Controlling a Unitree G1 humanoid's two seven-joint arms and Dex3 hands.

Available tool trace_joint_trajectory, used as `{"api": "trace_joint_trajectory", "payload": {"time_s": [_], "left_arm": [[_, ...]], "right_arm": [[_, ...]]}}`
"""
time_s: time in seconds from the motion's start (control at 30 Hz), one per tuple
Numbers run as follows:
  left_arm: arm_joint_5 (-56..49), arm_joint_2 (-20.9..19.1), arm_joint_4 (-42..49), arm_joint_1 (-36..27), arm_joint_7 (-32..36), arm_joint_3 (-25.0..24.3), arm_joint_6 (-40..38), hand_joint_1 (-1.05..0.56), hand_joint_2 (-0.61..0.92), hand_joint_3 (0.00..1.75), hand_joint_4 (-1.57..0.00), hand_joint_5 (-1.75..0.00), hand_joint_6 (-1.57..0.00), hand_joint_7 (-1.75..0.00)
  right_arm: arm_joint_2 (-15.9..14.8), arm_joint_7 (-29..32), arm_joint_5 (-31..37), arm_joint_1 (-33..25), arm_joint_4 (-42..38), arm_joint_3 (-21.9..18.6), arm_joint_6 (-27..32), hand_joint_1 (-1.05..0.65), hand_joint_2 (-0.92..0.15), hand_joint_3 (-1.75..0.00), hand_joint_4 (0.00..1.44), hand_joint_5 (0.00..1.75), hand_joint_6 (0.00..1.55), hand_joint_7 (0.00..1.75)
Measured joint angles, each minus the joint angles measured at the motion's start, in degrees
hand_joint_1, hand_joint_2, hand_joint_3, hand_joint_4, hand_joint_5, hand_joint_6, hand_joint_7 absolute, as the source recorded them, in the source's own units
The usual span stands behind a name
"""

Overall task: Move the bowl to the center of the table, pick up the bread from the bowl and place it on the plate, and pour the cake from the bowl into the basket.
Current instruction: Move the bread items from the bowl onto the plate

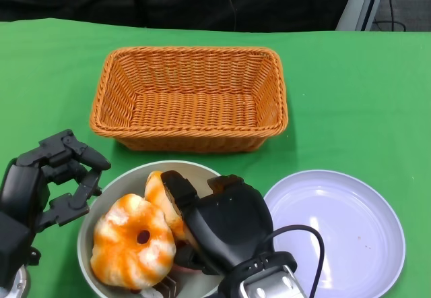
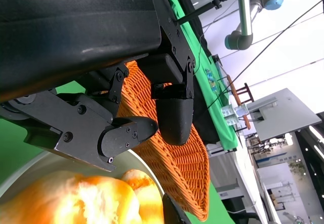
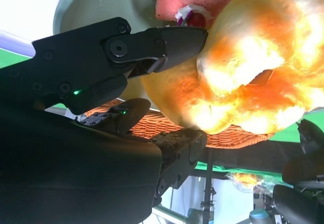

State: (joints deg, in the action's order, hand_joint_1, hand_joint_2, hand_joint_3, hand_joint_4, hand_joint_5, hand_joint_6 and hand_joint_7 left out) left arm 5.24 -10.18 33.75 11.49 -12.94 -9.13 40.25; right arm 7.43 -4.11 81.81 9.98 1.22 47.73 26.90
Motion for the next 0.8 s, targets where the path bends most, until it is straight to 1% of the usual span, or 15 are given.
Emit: {"api": "trace_joint_trajectory", "payload": {"time_s": [0.03, 0.07, 0.1, 0.2, 0.23, 0.3, 0.33, 0.4, 0.47, 0.6, 0.73, 0.8], "left_arm": [[0.0, 0.0, 0.1, 0.0, 0.0, 0.0, 0.0, -0.14, 0.73, 0.73, -0.80, -1.54, -0.79, -1.24], [0.1, 0.0, 0.2, 0.0, 0.0, 0.0, 0.1, -0.14, 0.73, 0.73, -0.80, -1.54, -0.79, -1.24], [0.1, -0.1, 0.3, 0.0, 0.0, 0.0, 0.1, -0.14, 0.73, 0.72, -0.81, -1.52, -0.79, -1.23], [0.0, -0.1, 0.5, 0.1, 0.0, 0.0, 0.3, -0.15, 0.73, 0.72, -0.81, -1.49, -0.79, -1.22], [0.0, -0.1, 0.5, 0.1, 0.0, 0.0, 0.3, -0.14, 0.73, 0.72, -0.80, -1.49, -0.79, -1.23], [0.0, -0.2, 0.5, 0.1, 0.0, 0.0, 0.3, -0.14, 0.73, 0.72, -0.80, -1.49, -0.78, -1.23], [0.0, -0.2, 0.5, 0.1, 0.0, 0.0, 0.3, -0.14, 0.73, 0.72, -0.80, -1.49, -0.78, -1.24], [-0.1, -0.2, 0.5, 0.1, 0.0, 0.0, 0.3, -0.14, 0.73, 0.73, -0.79, -1.49, -0.78, -1.25], [-0.1, -0.2, 0.5, 0.1, 0.0, 0.0, 0.3, -0.13, 0.73, 0.74, -0.78, -1.49, -0.77, -1.25], [-0.1, -0.2, 0.5, 0.1, 0.0, 0.0, 0.3, -0.12, 0.73, 0.75, -0.77, -1.51, -0.77, -1.26], [-0.1, -0.2, 0.5, 0.1, 0.0, 0.0, 0.3, -0.13, 0.72, 0.74, -0.76, -1.50, -0.77, -1.24], [-0.2, -0.2, 0.5, 0.1, 0.0, 0.0, 0.3, -0.14, 0.72, 0.74, -0.76, -1.50, -0.78, -1.23]], "right_arm": [[0.0, 0.7, -0.5, 0.0, -0.2, 0.0, 0.0, -0.67, -0.92, -0.17, 0.76, 0.13, 0.52, 0.06], [0.1, 1.3, -0.9, 0.0, -0.3, -0.1, 0.0, -0.66, -0.92, -0.16, 0.79, 0.14, 0.54, 0.07], [0.1, 1.8, -1.3, 0.1, -0.4, -0.1, 0.0, -0.62, -0.92, -0.14, 0.84, 0.18, 0.62, 0.10], [0.6, 3.2, -2.7, 0.5, -1.1, -0.4, 0.0, -0.55, -0.92, -0.10, 0.88, 0.27, 0.72, 0.11], [0.8, 3.5, -3.0, 0.7, -1.3, -0.5, -0.1, -0.53, -0.92, -0.09, 0.88, 0.34, 0.74, 0.11], [1.1, 3.6, -3.6, 1.0, -1.6, -0.6, -0.1, -0.50, -0.92, -0.06, 0.81, 0.55, 0.77, 0.09], [1.1, 3.6, -3.9, 1.2, -1.8, -0.7, -0.2, -0.48, -0.92, -0.04, 0.81, 0.64, 0.79, 0.09], [1.1, 3.9, -5.0, 1.4, -2.1, -0.9, -0.7, -0.45, -0.91, -0.01, 0.82, 0.77, 0.83, 0.07], [1.2, 4.7, -6.3, 1.6, -2.6, -1.3, -1.4, -0.41, -0.92, -0.01, 0.79, 0.92, 0.86, 0.05], [1.2, 6.1, -9.5, 2.0, -3.3, -2.2, -3.2, -0.35, -0.92, -0.05, 0.76, 1.03, 0.89, 0.05], [1.1, 8.0, -13.3, 2.4, -4.5, -2.8, -5.7, -0.30, -0.92, -0.06, 0.76, 1.05, 0.93, 0.06], [1.0, 9.0, -14.1, 2.7, -5.2, -3.1, -6.5, -0.29, -0.92, -0.06, 0.77, 1.04, 0.94, 0.06]]}}
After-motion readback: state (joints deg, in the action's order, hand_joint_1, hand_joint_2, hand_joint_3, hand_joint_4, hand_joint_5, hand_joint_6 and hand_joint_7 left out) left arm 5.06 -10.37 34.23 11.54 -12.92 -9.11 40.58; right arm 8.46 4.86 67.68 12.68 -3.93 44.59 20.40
